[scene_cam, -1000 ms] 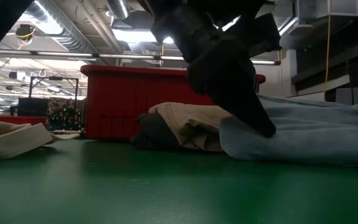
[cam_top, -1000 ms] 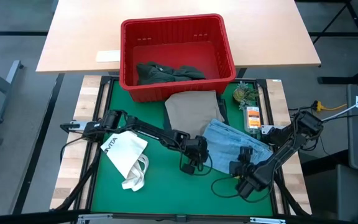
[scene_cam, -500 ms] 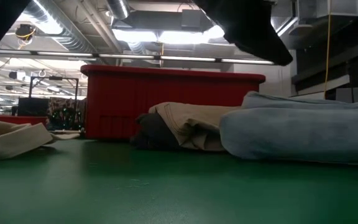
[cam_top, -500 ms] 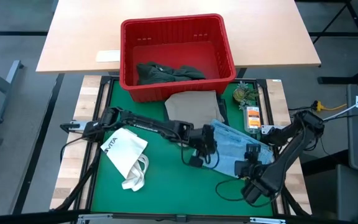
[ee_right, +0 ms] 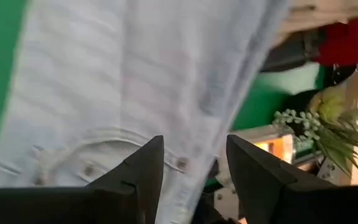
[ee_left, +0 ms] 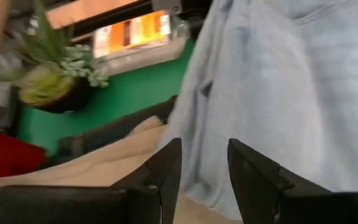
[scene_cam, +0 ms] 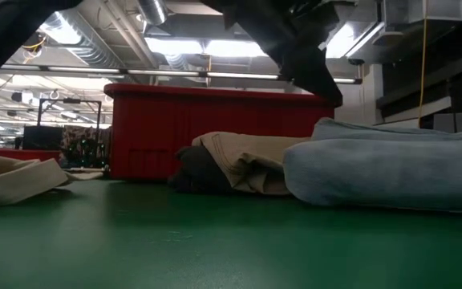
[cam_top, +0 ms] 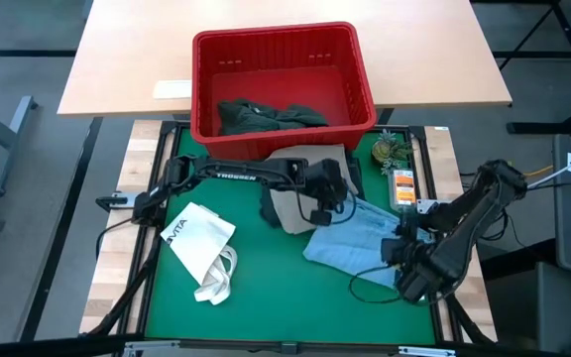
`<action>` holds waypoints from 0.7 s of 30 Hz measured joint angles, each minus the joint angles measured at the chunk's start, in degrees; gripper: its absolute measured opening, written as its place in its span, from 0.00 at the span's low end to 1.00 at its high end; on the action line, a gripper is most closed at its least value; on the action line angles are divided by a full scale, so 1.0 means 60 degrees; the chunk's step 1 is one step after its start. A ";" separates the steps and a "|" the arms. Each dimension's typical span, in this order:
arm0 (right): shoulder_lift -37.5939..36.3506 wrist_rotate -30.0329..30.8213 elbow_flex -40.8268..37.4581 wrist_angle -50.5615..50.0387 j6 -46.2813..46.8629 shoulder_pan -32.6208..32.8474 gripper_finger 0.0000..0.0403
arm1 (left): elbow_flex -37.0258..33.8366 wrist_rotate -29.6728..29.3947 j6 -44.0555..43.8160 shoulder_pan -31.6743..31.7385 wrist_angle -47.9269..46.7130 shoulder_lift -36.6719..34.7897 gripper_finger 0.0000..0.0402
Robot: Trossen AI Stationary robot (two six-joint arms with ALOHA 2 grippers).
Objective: Fold laundry
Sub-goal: Fold the blue pants
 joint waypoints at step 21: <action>-0.3724 -0.1101 -0.4302 0.2553 0.0662 -0.0869 0.43 | 0.0026 0.0873 -0.0343 0.0394 -0.0496 0.0666 0.31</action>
